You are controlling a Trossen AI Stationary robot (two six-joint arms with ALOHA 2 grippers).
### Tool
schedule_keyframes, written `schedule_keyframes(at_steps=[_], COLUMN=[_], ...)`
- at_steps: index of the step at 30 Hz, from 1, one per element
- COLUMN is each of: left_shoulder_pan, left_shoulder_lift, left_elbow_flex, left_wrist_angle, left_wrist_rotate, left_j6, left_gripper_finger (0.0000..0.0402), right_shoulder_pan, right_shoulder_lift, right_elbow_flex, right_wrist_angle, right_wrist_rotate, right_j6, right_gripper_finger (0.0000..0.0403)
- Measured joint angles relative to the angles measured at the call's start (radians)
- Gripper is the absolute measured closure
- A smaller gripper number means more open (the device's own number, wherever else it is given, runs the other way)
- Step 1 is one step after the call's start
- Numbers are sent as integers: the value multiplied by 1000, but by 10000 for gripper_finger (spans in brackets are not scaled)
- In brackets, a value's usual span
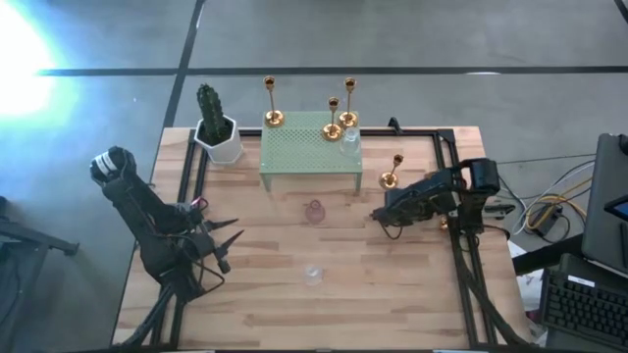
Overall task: Pick & Place candle stick holders
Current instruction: Put the gold candle holder on the shelf
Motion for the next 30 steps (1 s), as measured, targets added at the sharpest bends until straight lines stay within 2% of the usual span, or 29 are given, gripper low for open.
schedule_keyframes(at_steps=[8,15,19,24,30], left_shoulder_pan=[0,0,0,0,0], left_shoulder_lift=[0,0,0,0,0], left_elbow_flex=[0,0,0,0,0], left_wrist_angle=[9,16,18,18,19], left_wrist_rotate=[50,74,91,93,93], left_j6=[0,0,0,0,0], left_gripper_finger=[248,248,248,248,248], right_shoulder_pan=[-3,-18,-17,-22,-53], right_shoulder_lift=[-23,-22,-24,-36,-39], right_elbow_flex=[-10,-11,-12,-13,-8], right_wrist_angle=[5,8,8,10,5], right_wrist_rotate=[-11,-19,-9,-15,-82], right_j6=[3,-3,-7,-11,-12], right_gripper_finger=[333,358,342,296,259])
